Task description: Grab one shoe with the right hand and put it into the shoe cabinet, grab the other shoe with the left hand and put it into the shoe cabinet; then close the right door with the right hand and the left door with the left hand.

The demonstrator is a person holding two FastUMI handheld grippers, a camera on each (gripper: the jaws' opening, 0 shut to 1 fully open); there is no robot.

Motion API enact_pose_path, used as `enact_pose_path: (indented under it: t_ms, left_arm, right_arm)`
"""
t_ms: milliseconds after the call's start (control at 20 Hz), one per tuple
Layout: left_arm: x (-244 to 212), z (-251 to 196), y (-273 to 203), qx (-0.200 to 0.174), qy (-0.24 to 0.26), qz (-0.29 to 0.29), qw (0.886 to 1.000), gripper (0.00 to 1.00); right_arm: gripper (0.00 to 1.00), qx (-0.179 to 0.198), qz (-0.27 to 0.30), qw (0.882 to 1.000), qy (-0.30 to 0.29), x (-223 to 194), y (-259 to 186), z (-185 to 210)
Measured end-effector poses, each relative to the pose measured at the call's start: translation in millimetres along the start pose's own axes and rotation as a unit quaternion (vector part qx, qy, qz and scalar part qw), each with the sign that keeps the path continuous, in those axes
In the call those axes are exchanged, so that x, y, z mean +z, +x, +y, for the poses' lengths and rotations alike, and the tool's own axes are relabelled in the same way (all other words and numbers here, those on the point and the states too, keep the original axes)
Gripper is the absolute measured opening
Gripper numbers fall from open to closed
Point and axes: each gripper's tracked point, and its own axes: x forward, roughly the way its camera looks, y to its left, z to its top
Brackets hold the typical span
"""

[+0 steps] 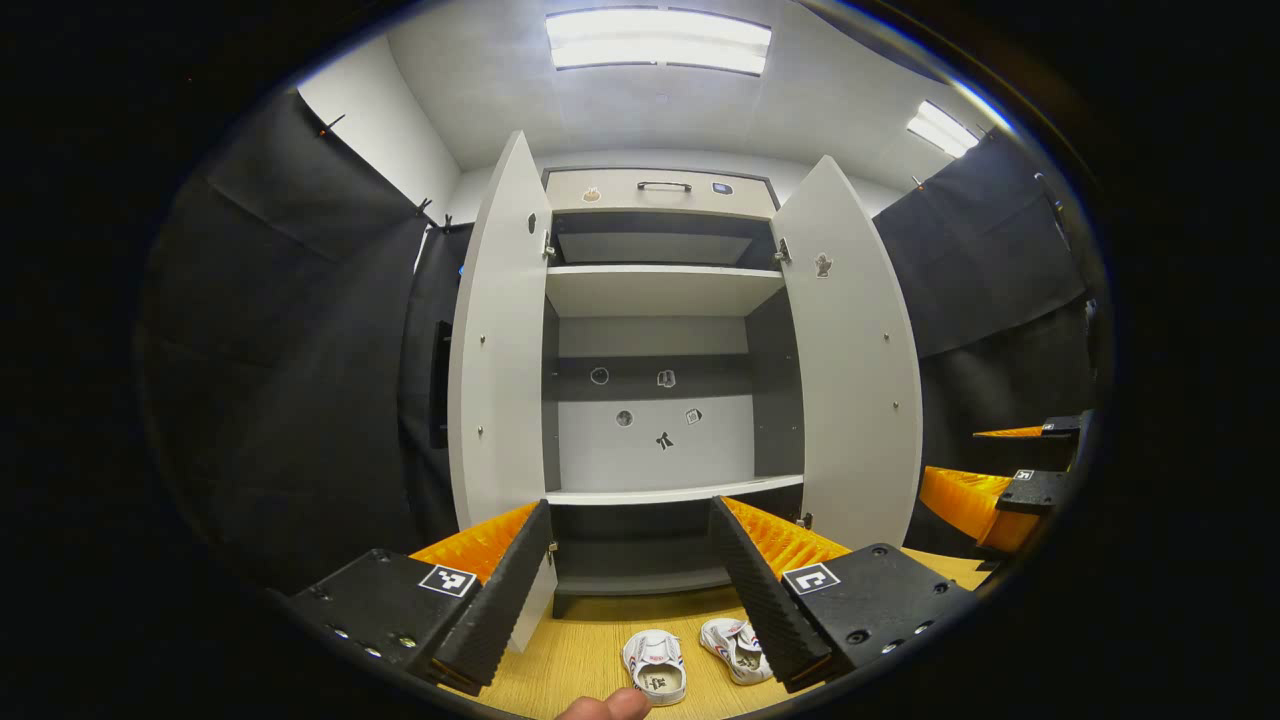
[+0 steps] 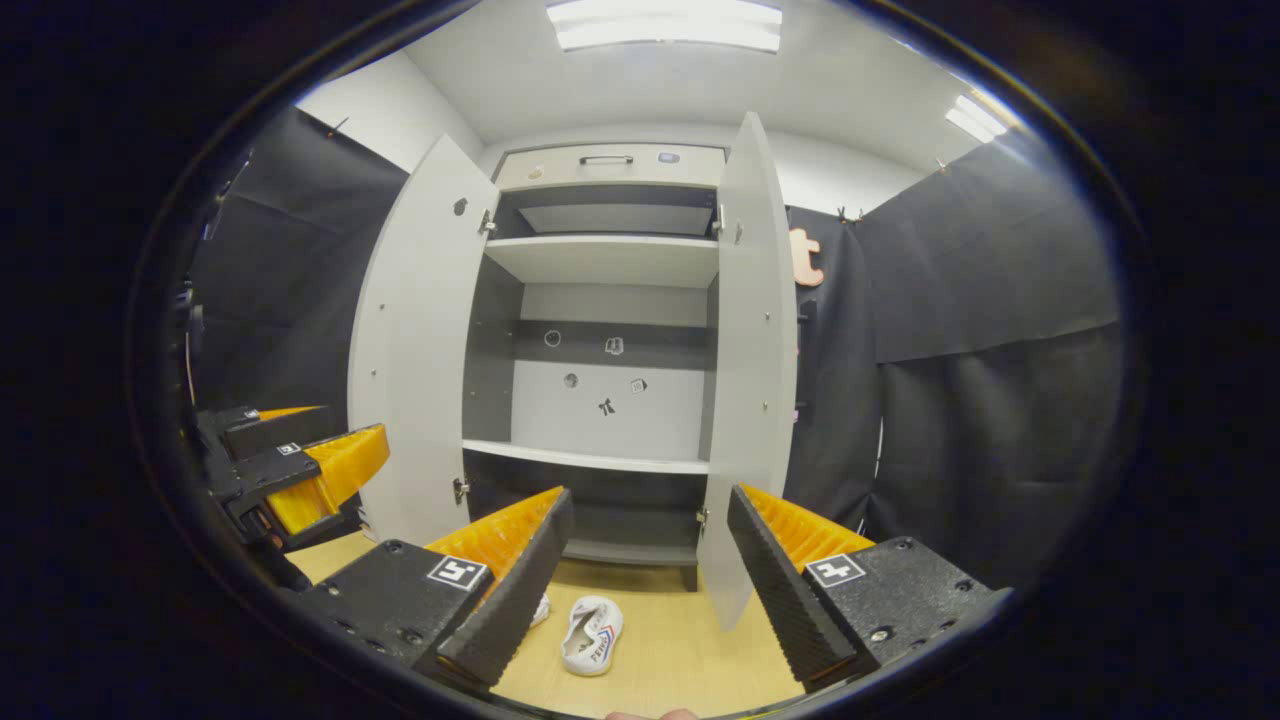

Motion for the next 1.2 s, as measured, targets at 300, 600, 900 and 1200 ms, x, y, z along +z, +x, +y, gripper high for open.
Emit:
enact_pose_path:
  t_ms: [300, 600, 900, 1200]
  left_arm:
    - [-3.5, 5.7, 1.8, 0.006, -0.001, 0.003, 1.000, 0.95]
    - [-3.9, 13.8, -0.3, 0.012, 0.000, 0.002, 1.000, 0.95]
    - [-8.2, 32.1, -3.6, 0.029, 0.005, 0.007, 1.000, 0.95]
    - [-16.4, 49.7, -5.1, 0.041, 0.006, 0.015, 0.999, 0.95]
  right_arm:
    - [1.00, 0.006, 0.014, 1.000, 0.003, -9.2, 8.6, 0.1]
    - [1.00, 0.040, 0.067, 0.997, 0.021, -61.0, 34.4, 27.7]
    - [1.00, 0.076, 0.151, 0.985, 0.042, -145.4, 71.2, 63.9]
    - [0.88, 0.115, 0.260, 0.956, 0.067, -242.7, 98.7, 104.2]
